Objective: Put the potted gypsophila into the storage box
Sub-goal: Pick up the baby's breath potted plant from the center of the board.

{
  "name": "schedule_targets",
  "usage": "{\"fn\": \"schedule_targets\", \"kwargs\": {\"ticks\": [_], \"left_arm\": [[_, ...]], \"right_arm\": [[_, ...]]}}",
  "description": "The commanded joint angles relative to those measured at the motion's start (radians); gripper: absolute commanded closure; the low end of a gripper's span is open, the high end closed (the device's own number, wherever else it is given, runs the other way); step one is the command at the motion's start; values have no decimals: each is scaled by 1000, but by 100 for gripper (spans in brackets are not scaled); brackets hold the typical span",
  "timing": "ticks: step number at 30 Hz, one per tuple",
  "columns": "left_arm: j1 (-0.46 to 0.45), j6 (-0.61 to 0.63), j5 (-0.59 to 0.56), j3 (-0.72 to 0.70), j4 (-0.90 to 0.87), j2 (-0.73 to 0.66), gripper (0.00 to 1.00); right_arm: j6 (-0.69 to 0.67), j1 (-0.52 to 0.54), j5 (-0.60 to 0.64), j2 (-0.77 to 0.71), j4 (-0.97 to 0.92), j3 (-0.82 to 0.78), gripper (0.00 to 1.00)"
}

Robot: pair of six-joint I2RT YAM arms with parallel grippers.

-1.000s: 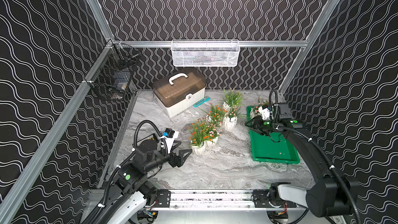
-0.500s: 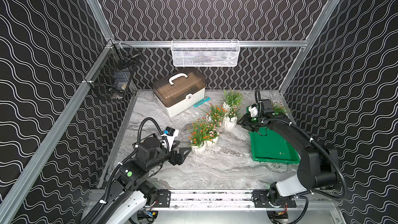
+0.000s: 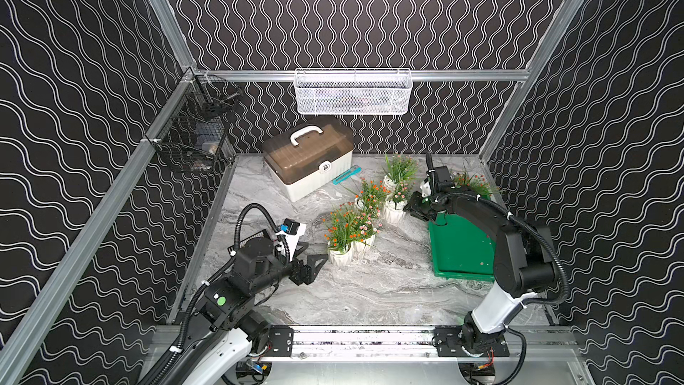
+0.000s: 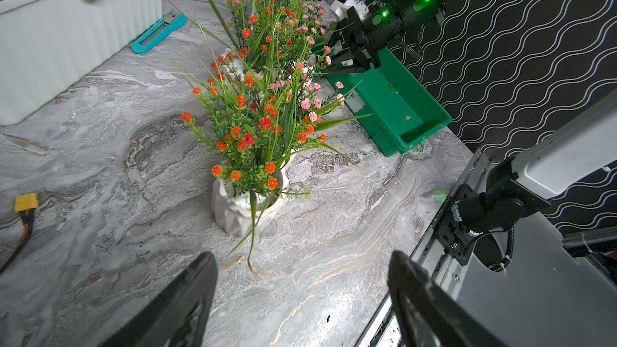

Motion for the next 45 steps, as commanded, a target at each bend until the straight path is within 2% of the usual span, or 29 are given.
{"fn": "schedule_targets", "kwargs": {"ticks": [1,7,25,29,45], "left_arm": [[2,10,8,1,20,-4,16],[2,11,11,-1,21,-2,16],[13,14,19,2,19,4,16],[18,14,29,-8,32,-8,17],[22,18,35,-1,23,0,17]], "right_arm": [[-4,2,25,6,5,16,64],[11,2,27,1,21,24,65],[-12,13,29,113,-36,125,66],[-13,17,44,114,-38,121,74],[-65,34,114,145,-122,164,86]]}}
